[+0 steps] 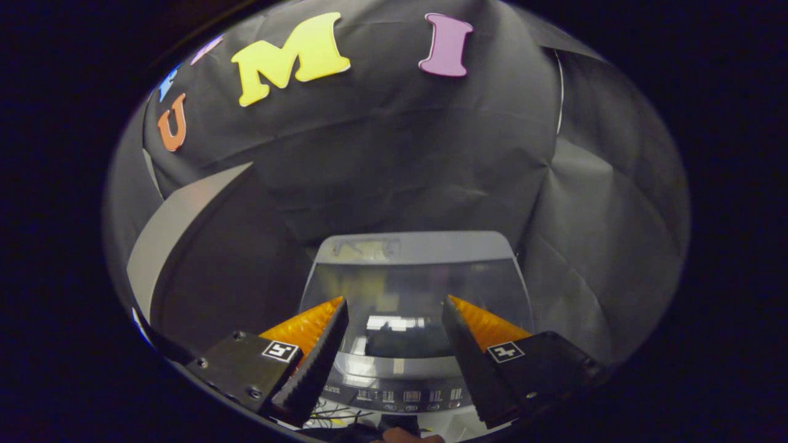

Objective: Put the clothes into the washing machine and then close the washing machine lid.

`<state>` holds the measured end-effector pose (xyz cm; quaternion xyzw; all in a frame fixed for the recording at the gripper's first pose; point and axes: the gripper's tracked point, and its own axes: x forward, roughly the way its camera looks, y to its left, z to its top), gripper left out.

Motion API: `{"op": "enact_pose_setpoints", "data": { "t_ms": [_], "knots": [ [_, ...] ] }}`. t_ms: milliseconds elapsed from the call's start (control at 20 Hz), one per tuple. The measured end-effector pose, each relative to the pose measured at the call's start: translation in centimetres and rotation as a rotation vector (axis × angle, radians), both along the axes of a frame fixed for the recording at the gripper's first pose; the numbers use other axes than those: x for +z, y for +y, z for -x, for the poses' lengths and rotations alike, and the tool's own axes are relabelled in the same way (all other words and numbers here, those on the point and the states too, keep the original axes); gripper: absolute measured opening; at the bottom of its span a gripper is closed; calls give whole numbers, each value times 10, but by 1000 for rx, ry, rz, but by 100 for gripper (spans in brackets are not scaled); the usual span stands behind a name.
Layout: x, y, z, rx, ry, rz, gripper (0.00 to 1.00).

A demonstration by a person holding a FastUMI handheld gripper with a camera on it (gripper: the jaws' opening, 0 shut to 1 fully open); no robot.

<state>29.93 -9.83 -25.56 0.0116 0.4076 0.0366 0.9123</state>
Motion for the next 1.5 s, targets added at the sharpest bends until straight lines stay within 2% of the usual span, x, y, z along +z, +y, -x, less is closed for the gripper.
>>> {"op": "enact_pose_setpoints", "data": {
  "t_ms": [200, 400, 700, 1050, 1400, 1500],
  "knots": [
    [-7, 4, 31, -39, 6, -5, 96],
    [11, 11, 59, -73, -67, -14, 96],
    [57, 25, 83, -110, -236, -35, 96],
    [105, 32, 117, -143, -337, -50, 96],
    [189, 49, 152, -137, -552, -19, 96],
    [197, 56, 171, -130, -595, -9, 98]
  ]
}}
